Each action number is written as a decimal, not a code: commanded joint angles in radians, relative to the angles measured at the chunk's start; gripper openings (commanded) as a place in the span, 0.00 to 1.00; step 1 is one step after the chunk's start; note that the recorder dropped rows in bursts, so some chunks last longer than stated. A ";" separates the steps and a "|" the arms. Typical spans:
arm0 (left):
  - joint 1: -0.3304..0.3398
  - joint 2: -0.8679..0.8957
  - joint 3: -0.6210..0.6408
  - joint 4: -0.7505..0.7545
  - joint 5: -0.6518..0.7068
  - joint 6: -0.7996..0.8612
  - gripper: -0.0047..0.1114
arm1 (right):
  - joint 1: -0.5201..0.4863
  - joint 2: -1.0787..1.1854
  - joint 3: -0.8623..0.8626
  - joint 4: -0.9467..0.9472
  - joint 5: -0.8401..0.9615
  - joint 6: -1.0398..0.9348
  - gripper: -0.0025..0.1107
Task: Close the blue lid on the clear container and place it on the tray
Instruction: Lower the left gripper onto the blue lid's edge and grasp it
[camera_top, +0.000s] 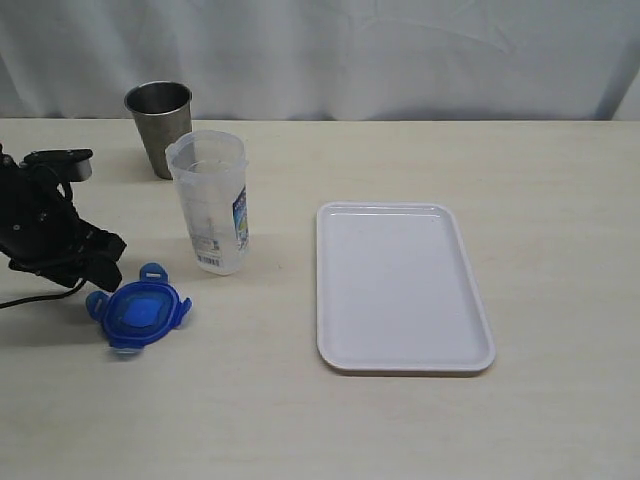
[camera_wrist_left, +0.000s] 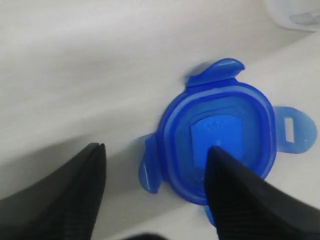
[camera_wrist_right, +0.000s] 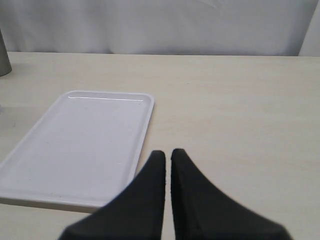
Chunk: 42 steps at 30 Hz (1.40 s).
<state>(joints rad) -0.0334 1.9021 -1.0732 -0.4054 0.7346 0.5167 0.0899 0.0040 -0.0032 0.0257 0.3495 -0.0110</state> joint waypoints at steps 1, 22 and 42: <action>-0.002 0.020 0.003 0.009 0.032 -0.019 0.56 | -0.007 -0.004 0.003 -0.007 -0.003 0.004 0.06; -0.002 0.045 0.003 0.021 0.031 -0.024 0.51 | -0.007 -0.004 0.003 -0.007 -0.003 0.004 0.06; -0.002 0.045 0.070 0.002 -0.077 -0.024 0.51 | -0.007 -0.004 0.003 -0.007 -0.003 0.004 0.06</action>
<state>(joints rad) -0.0334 1.9490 -1.0058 -0.3962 0.6811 0.5000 0.0899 0.0040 -0.0032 0.0257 0.3495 -0.0110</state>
